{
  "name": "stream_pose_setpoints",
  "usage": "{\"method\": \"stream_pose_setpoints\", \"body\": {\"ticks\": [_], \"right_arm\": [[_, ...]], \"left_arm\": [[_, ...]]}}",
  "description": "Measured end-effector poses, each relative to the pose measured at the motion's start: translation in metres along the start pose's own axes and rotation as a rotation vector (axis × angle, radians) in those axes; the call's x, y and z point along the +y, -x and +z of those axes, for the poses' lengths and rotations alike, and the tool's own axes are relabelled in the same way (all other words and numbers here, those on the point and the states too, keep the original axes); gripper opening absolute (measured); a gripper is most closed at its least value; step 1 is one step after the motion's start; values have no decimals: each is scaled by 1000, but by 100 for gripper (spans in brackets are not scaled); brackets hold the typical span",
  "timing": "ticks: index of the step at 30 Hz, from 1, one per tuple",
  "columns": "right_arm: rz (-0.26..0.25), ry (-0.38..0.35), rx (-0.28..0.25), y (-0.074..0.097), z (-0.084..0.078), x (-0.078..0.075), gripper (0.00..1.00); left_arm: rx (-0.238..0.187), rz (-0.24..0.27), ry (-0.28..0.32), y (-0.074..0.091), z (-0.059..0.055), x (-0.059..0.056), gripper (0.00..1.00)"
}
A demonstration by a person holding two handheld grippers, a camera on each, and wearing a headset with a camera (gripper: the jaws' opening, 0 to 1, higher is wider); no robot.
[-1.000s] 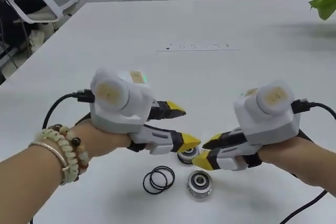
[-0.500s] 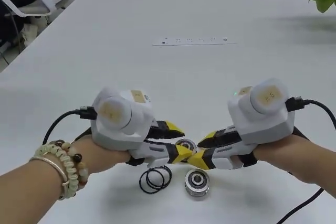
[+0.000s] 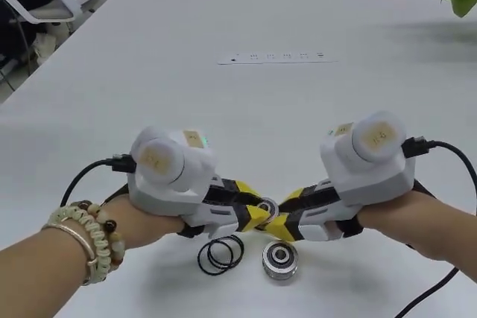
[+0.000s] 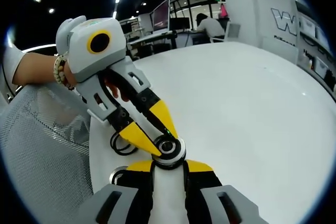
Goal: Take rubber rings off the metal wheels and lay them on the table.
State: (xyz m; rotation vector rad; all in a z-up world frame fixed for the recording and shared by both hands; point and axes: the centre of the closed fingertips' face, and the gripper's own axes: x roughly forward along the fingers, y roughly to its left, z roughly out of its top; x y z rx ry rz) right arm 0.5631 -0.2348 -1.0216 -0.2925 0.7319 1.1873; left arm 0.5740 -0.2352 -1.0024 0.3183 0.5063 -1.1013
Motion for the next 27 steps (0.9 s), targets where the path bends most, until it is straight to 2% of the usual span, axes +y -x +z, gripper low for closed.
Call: {"method": "stream_pose_setpoints", "body": {"ticks": [4,10,11,13,14,15,21,27], "right_arm": [[2,19,18,3,-1,1,12],[-9,48,22,4,-1,1,12],[-11,50,21,4,-2,1,12],[-18,49,13,1,-1,0,20],[-38,43,4,0,1,-2,23],[-23,63,9,0,0,1,22],[-9,98,23,4,-1,0,16],[-17,134,37,5,-1,1,13]], "left_arm": [[0,3,0,0,0,-1,15],[0,7,-1,1,0,-1,15],[0,7,0,1,0,-1,15],[-1,6,1,0,0,-1,15],[-1,4,1,0,1,-2,15],[-2,3,0,0,1,-2,15],[-2,4,-3,0,0,-2,15],[-3,8,5,0,0,-2,15]]}}
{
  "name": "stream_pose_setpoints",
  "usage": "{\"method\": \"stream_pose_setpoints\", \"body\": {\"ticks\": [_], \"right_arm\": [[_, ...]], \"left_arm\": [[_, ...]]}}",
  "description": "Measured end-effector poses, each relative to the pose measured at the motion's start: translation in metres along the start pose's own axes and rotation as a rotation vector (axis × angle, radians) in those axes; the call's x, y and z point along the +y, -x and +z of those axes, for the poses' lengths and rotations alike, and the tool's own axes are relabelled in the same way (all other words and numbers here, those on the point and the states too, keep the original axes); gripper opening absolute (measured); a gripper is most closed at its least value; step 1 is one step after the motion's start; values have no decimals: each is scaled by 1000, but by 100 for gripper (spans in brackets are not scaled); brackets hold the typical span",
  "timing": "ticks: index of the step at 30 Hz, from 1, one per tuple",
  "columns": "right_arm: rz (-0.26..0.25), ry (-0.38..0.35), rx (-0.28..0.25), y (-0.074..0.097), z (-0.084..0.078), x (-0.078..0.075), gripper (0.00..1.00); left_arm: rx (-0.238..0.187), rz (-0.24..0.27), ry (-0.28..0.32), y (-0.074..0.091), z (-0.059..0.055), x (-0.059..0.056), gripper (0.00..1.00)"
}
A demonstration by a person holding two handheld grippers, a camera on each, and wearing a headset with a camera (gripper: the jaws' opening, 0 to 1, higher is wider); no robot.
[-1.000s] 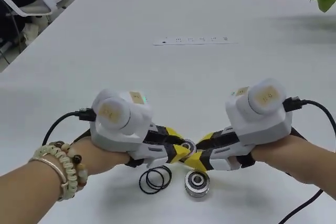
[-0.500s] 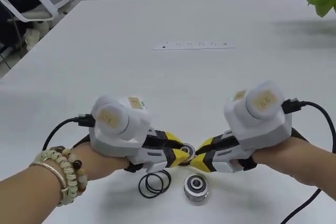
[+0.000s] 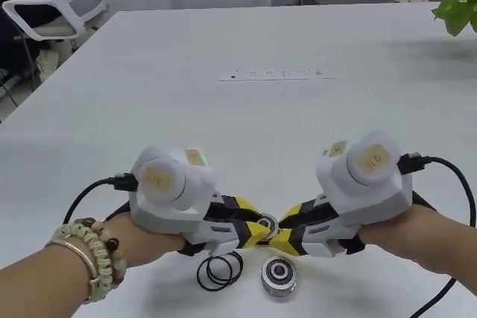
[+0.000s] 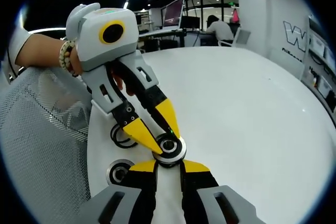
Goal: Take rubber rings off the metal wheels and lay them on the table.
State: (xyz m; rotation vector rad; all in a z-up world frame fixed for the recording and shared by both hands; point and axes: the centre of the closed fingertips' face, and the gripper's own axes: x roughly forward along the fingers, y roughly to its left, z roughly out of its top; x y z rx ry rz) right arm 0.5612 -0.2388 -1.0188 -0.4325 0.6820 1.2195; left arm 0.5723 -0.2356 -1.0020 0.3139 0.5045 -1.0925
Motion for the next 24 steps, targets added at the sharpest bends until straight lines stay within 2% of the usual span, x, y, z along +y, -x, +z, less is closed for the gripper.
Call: {"method": "stream_pose_setpoints", "body": {"ticks": [2,3,4,5,9,11,14,15,18,19,20,21,22,23,24], "right_arm": [[-4,20,16,1,-2,0,10],[-5,23,20,1,-3,-1,3],[-48,79,37,1,-6,-9,0],[-18,41,27,0,-5,-2,0],[-31,22,32,0,-5,-5,0],[-35,-40,24,1,-4,-7,0],[-50,-86,14,2,-4,-13,0],[-42,-145,-1,3,-2,-12,0],[-29,-239,-41,6,0,-15,0],[-22,-267,-66,7,3,-16,0],[-2,-341,-91,10,5,-15,0],[21,-380,-129,11,10,-14,0],[32,-430,-124,12,7,-15,0],[28,-431,-116,12,3,-16,0],[42,-447,-133,12,5,-14,0]], "left_arm": [[1,1,-1,0,0,0,15],[2,0,0,1,0,0,15],[0,-1,1,1,0,0,14],[0,-1,1,1,0,0,14],[1,4,2,1,0,0,14],[1,4,0,1,0,0,14],[2,9,-1,1,0,2,14],[2,9,-3,1,0,2,14],[5,9,-7,2,-1,2,14],[6,8,-8,2,-1,2,14],[7,8,-9,2,-1,2,14],[6,7,-9,2,-1,2,14],[5,6,-9,2,-1,2,14],[4,4,-8,1,-1,1,14],[3,2,-7,1,-1,1,14]]}}
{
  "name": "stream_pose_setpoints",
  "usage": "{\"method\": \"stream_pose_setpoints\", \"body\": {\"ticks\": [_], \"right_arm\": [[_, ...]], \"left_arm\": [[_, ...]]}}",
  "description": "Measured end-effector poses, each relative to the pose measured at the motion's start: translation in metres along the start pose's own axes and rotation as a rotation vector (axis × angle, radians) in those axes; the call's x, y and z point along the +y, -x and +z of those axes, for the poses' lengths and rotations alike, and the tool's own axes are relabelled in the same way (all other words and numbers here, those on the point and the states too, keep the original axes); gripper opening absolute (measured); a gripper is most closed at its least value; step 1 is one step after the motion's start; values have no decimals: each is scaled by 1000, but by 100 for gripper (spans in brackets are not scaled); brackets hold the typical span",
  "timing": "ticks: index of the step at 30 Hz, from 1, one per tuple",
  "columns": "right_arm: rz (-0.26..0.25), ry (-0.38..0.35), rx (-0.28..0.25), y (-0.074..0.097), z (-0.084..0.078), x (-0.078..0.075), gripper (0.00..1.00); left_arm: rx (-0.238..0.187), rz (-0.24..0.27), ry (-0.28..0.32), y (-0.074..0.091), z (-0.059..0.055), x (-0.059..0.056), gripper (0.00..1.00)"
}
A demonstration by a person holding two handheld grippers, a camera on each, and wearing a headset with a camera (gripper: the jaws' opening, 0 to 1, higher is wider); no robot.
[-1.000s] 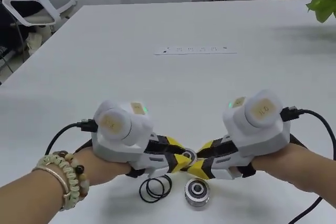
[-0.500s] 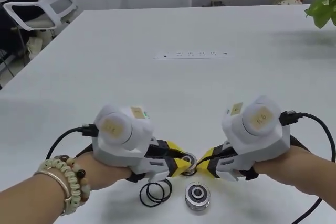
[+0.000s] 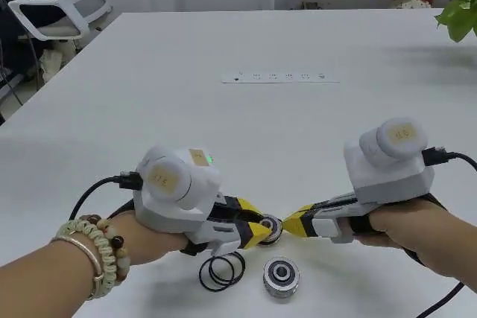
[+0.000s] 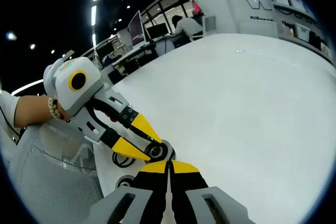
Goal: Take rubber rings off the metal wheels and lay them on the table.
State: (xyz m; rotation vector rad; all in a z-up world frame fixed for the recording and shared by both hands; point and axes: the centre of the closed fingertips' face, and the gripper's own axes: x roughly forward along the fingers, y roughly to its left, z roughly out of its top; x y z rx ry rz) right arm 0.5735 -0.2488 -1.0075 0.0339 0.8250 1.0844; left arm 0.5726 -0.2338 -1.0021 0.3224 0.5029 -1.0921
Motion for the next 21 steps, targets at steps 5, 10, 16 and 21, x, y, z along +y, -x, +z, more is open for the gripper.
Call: {"method": "stream_pose_setpoints", "body": {"ticks": [5,10,16,21], "right_arm": [[20,-95,-12,0,0,7,0],[22,-115,-18,-1,1,13,0],[29,-111,-21,-2,4,17,0],[39,-103,-25,-4,6,20,0]], "left_arm": [[2,-2,-4,1,-1,0,14],[3,5,-13,1,-1,0,13],[4,5,-18,1,-1,0,13],[1,3,-15,1,-1,0,13]]}}
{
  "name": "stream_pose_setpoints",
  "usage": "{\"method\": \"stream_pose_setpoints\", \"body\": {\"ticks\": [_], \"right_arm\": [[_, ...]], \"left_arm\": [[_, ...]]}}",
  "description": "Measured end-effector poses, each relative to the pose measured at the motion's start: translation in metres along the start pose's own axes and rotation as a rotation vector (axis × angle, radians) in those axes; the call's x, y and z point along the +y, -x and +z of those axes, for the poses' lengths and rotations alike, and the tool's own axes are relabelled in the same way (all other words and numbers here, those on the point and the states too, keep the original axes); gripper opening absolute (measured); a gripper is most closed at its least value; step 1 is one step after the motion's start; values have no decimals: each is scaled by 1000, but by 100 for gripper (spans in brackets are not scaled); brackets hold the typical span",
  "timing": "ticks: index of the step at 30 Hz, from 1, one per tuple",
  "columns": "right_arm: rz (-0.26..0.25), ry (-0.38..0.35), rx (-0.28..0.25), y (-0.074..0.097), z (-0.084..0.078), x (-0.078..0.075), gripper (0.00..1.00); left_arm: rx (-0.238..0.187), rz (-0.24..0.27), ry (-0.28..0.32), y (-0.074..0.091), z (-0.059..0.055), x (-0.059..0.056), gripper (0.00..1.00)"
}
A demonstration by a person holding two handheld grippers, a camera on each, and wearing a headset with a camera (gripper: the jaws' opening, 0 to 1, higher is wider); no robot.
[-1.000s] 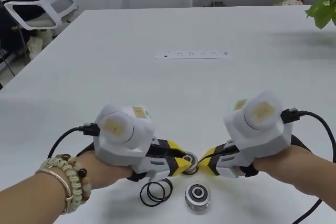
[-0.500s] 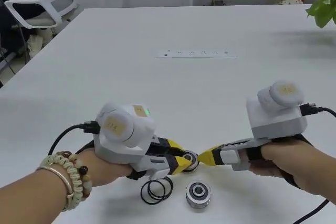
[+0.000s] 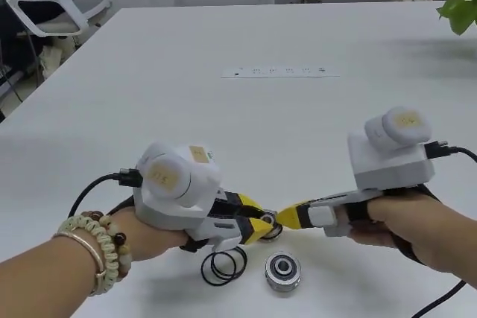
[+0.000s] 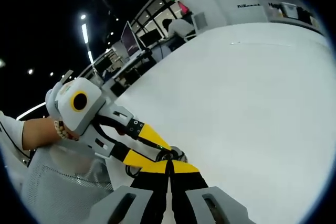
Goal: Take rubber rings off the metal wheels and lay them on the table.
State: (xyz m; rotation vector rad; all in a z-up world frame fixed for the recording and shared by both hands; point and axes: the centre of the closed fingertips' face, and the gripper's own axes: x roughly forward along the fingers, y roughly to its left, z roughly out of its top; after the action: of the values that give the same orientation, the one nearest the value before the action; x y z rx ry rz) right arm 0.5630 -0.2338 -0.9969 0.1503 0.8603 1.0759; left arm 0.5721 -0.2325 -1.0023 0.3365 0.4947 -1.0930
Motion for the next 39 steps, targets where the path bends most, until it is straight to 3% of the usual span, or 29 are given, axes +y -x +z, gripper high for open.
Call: {"method": "stream_pose_setpoints", "body": {"ticks": [4,5,6,7,8,10,21,30,36,39], "right_arm": [[35,27,-25,-4,6,11,0],[132,15,-67,-5,16,31,0],[84,14,-80,-5,21,26,0],[0,124,-9,-6,13,15,0],[-5,162,-22,-8,16,16,0],[36,74,-28,-8,14,18,0],[-54,55,21,-3,4,-7,0],[-74,58,29,-1,0,-15,0],[-80,41,13,3,2,-20,0],[-82,29,12,4,0,-22,0]], "left_arm": [[-3,-4,1,0,0,-1,14],[-4,-3,2,0,0,-1,14],[-5,-2,2,0,0,-1,14],[-4,-2,3,0,0,-1,14],[-4,-2,2,-1,0,-1,14],[-4,-2,2,-1,0,-1,14],[-2,7,36,-1,2,-1,14],[50,-1,30,1,2,-5,21],[15,6,16,11,15,-1,27],[-6,-10,6,18,21,-6,29]]}}
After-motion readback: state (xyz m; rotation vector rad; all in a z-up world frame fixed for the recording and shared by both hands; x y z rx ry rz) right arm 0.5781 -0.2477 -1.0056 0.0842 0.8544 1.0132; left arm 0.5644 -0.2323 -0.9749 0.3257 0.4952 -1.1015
